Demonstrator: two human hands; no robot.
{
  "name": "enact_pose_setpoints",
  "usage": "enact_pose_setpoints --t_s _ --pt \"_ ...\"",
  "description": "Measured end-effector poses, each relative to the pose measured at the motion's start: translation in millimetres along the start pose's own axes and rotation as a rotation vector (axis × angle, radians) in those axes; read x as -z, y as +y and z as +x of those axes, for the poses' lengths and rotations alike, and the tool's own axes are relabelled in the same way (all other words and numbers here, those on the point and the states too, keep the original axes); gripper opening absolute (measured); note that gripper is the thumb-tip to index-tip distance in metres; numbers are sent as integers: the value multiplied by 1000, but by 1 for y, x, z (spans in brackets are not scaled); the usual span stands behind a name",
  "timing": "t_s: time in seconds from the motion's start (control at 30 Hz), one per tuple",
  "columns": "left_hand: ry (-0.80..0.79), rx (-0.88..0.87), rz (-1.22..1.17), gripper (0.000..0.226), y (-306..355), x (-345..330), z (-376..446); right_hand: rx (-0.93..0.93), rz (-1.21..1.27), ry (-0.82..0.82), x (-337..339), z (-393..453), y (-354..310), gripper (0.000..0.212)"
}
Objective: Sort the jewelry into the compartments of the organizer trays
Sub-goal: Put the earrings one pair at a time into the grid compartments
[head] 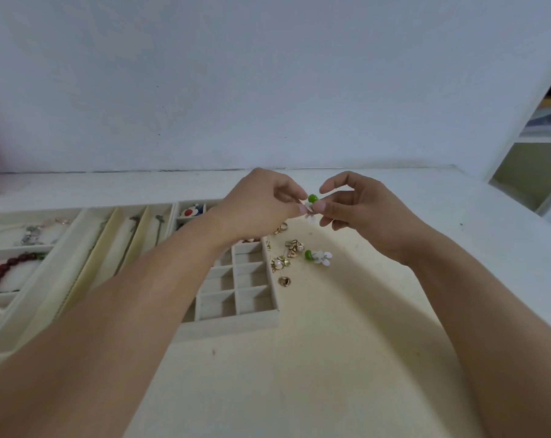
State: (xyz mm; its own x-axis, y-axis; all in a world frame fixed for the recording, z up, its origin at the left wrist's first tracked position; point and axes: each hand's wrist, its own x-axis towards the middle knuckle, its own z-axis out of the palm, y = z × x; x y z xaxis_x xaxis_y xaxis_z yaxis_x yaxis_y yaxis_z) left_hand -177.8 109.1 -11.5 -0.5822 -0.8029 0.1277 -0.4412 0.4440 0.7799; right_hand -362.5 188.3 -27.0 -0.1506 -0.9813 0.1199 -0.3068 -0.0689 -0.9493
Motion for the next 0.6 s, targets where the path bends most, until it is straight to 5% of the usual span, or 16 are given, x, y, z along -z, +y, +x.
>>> enact_pose_setpoints --t_s 0.47,0.6 --pt "18 -2 -60 13 10 2 -10 -66 182 -37 -3 1 -2 6" --pt "61 6 -50 9 3 3 -4 -84 -61 0 3 1 1 11"
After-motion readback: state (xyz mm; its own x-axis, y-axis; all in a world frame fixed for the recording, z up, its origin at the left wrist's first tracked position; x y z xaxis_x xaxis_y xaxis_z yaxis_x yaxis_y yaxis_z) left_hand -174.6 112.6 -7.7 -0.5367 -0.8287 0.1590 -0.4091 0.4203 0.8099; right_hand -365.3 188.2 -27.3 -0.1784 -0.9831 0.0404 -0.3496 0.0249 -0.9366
